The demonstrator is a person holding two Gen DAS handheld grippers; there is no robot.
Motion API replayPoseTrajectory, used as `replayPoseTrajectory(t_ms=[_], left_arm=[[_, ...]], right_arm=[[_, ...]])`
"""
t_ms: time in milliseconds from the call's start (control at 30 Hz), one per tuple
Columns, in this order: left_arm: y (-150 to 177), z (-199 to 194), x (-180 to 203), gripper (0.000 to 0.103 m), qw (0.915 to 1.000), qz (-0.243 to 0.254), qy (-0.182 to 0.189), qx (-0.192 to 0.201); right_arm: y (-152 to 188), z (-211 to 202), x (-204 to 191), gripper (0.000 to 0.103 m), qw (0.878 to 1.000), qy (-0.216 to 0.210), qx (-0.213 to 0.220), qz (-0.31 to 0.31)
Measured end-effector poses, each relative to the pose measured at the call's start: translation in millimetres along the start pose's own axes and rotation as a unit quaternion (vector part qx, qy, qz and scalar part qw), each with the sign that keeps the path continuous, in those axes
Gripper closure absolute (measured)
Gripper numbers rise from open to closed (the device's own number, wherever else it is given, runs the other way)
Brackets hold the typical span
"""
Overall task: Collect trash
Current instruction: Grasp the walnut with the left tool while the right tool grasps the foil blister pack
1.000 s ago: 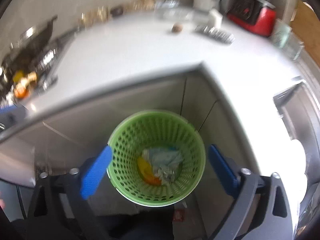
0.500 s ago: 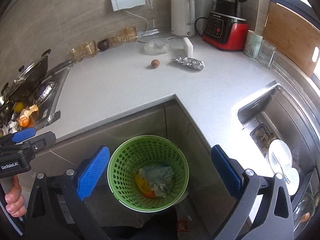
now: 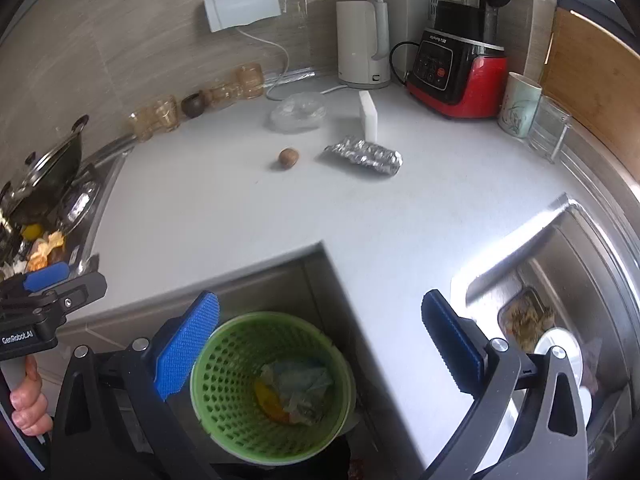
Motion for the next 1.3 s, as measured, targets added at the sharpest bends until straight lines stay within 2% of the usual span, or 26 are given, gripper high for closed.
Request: replayPoseTrajectory(t_ms=[167,333,467,667,900,1033,1067,1100,1233,1300], left_arm=[[-33.5,31.4,26.3,0.008,0.9997,-0.014,0.019,-0.002],[-76.1,76.6,55.1,0.008,0.9998,-0.003,0.008,0.016],[-110.6,116.8,71.9,0.009,0.9999,0.005,0.004,0.016],[-154.2,177.2,82.9,0.019,0.9999,0.012,0.002,0.005],[-176.7,217.3,85.9,0.030,0.9995,0.029,0.000,-0.009],[-181.9,230.6,88.2,0.051,0.9992,0.038,0.002,-0.016],[-183.1,231.5,89.0,0.053,0.9991,0.041,-0.002,-0.009],[-184.0,232.7,90.2,0.055,0.9990,0.044,-0.001,-0.009],[-188.6,235.9,94.2,0.075,0.9983,0.058,0.001,-0.009],[-187.8,235.4,94.4,0.075,0.9982,0.060,0.001,-0.006]], right_arm=[[-32.2,28.9,31.6,0.002,1.000,-0.009,-0.009,-0.006],[-67.2,67.7,66.6,0.002,0.999,-0.001,-0.021,-0.034],[-88.9,97.4,87.2,0.002,0.999,-0.011,-0.030,-0.044],[-117.6,152.7,102.2,0.002,0.994,-0.051,-0.049,-0.080],[-149.1,203.8,90.7,0.002,0.977,-0.110,-0.067,-0.168],[-158.1,219.8,77.6,0.002,0.965,-0.127,-0.066,-0.219],[-159.7,221.8,75.3,0.002,0.963,-0.129,-0.063,-0.227],[-161.1,222.7,74.2,0.002,0.962,-0.130,-0.062,-0.231],[-167.6,229.4,71.0,0.002,0.959,-0.132,-0.057,-0.244],[-167.2,230.5,69.6,0.005,0.957,-0.135,-0.057,-0.249]])
Point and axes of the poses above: each gripper's, at about its wrist camera, not at the fingertips, and z roughly the way its jaws point, x to its right, y to its underside, the point moved 4 cm from there along z, roughly the way its jaws point, and after that the axes turned 4 degrees about -x, right-handed, at the moved point
